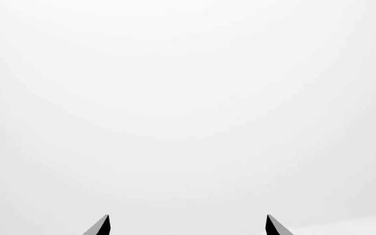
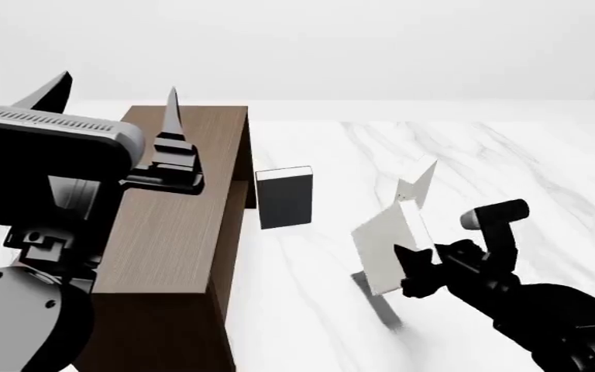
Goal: Pick up the book on the right and place it under the cabinet shelf.
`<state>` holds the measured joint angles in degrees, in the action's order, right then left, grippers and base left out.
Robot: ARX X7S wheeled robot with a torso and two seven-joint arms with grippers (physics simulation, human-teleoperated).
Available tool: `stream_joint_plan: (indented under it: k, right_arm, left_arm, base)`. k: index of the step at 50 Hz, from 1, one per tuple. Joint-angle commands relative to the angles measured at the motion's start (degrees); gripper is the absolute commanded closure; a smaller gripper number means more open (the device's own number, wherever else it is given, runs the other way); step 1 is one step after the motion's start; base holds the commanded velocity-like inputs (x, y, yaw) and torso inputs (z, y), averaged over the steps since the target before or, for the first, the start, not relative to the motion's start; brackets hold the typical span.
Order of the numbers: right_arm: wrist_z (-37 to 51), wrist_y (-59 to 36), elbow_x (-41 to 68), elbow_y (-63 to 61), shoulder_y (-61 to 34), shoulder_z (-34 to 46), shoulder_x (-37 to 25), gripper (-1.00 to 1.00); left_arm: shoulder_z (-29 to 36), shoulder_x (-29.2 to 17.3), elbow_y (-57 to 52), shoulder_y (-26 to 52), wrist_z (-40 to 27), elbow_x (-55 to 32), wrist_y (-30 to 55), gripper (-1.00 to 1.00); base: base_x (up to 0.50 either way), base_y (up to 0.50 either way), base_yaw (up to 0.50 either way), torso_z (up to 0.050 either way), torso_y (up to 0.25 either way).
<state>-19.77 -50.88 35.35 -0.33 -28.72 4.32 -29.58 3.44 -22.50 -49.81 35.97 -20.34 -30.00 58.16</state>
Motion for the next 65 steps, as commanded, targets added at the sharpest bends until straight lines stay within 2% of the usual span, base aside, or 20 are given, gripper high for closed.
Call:
stream_joint_plan:
  k: [1,17,31,42,65]
  right_arm:
    - [-2.8,8.35,3.21,4.65,5.02,-4.97,5.8,1.0]
    - [-3.86,12.82,6.28,10.08,7.04,-6.52,13.61,1.0]
    - [-0.76,9.41,12.08,10.77,7.67,-8.88,18.47,1.0]
    - [0.98,10.19,13.16,14.75,6.75,-9.6,21.53,1.0]
    - [0.72,14.23,8.83,23.43,2.95,-3.94,24.78,1.0]
  left_arm:
    - [-0.3,-0.28,-0.18,0.09,-0.33,-0.38,-0.03,-1.0]
    - [-0.19,-0.57,0.23,-0.7,-0.38,-0.43,-1.35,-1.0]
    - [-0.57,-1.18,1.2,-3.25,0.03,0.35,-4.45,-1.0]
    - [-0.68,-1.24,1.47,-4.29,-0.05,0.43,-5.64,-1.0]
    - [-0.65,-1.53,1.95,-4.97,-0.46,0.3,-6.62,-1.0]
  base:
    - [0.0,0.0,0.0,0.0,0.0]
    - [0.0,0.0,0.0,0.0,0.001]
    - [0.0,0.0,0.0,0.0,0.001]
    - [0.0,0.0,0.0,0.0,0.001]
    - [0.0,0.0,0.0,0.0,0.001]
